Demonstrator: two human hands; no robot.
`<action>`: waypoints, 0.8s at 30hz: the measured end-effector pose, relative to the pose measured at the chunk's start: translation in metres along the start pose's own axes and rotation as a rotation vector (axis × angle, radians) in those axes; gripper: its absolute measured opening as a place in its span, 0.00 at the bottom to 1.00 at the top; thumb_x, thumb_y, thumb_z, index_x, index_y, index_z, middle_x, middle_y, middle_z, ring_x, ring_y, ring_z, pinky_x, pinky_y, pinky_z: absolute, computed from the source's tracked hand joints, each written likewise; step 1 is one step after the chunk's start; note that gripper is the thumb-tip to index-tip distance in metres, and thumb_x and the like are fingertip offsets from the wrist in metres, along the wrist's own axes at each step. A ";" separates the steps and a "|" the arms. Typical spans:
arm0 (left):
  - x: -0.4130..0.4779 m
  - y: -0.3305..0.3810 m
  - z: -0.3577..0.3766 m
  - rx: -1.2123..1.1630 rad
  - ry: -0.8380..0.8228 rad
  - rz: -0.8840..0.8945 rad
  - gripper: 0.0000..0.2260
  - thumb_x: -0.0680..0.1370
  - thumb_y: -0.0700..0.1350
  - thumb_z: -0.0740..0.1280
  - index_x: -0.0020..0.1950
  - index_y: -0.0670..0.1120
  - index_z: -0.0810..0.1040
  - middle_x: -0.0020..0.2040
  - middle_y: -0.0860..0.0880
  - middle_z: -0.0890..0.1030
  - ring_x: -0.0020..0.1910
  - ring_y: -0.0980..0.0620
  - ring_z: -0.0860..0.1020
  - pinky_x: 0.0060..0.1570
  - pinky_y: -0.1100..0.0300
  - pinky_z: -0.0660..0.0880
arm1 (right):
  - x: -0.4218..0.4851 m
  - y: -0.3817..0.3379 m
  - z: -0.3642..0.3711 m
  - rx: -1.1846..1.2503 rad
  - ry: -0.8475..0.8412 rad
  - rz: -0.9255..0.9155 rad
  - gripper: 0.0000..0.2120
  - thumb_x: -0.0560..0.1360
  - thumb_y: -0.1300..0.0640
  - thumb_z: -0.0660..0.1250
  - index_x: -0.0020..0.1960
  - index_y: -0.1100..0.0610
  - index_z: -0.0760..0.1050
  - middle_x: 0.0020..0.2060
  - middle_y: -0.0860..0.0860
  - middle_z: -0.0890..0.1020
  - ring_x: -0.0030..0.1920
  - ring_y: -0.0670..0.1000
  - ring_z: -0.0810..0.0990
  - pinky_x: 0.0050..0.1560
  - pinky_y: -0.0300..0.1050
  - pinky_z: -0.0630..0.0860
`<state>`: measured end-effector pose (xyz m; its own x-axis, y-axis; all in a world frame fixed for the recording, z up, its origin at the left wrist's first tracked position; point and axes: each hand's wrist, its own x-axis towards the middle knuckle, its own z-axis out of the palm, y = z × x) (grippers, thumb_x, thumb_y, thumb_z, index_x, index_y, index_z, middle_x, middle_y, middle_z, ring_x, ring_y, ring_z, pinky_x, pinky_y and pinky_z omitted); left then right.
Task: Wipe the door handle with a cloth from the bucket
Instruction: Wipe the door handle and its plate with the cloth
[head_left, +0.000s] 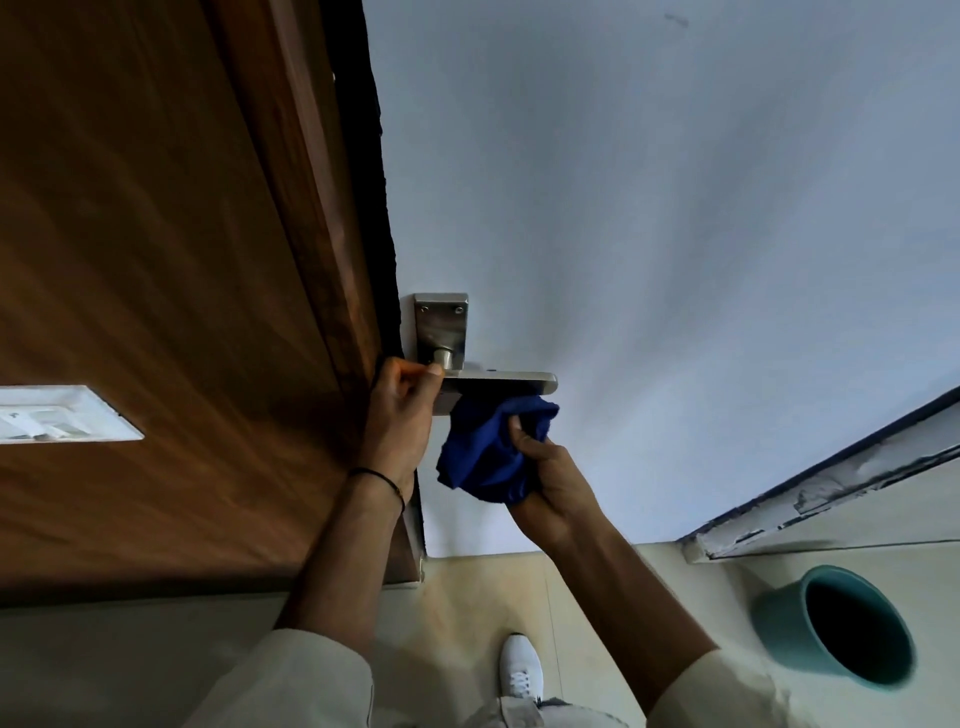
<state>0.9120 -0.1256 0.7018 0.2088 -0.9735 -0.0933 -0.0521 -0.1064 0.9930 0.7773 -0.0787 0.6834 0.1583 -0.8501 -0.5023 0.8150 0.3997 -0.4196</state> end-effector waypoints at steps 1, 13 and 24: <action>0.001 0.000 0.001 0.005 0.008 0.006 0.06 0.81 0.45 0.64 0.52 0.42 0.73 0.42 0.54 0.75 0.41 0.61 0.73 0.38 0.73 0.70 | -0.005 0.000 -0.004 0.001 0.001 0.002 0.17 0.78 0.64 0.61 0.67 0.60 0.73 0.56 0.58 0.83 0.54 0.56 0.83 0.46 0.50 0.83; -0.053 -0.040 -0.005 -0.267 -0.392 -0.354 0.24 0.76 0.66 0.56 0.64 0.54 0.77 0.62 0.51 0.81 0.63 0.50 0.78 0.63 0.50 0.75 | -0.035 -0.003 -0.020 -0.282 -0.112 -0.056 0.17 0.80 0.48 0.59 0.60 0.57 0.78 0.54 0.57 0.84 0.53 0.57 0.83 0.58 0.54 0.78; -0.081 -0.061 -0.012 -0.420 -0.135 -0.323 0.16 0.73 0.44 0.69 0.60 0.46 0.81 0.55 0.42 0.84 0.56 0.44 0.82 0.47 0.60 0.80 | 0.012 -0.015 -0.011 -1.267 -0.254 -0.323 0.09 0.74 0.58 0.71 0.54 0.54 0.80 0.46 0.48 0.85 0.47 0.46 0.83 0.49 0.43 0.80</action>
<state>0.9105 -0.0379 0.6499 0.0207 -0.9249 -0.3795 0.3937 -0.3414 0.8535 0.7606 -0.0911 0.6758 0.2692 -0.9511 -0.1514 -0.2207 0.0921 -0.9710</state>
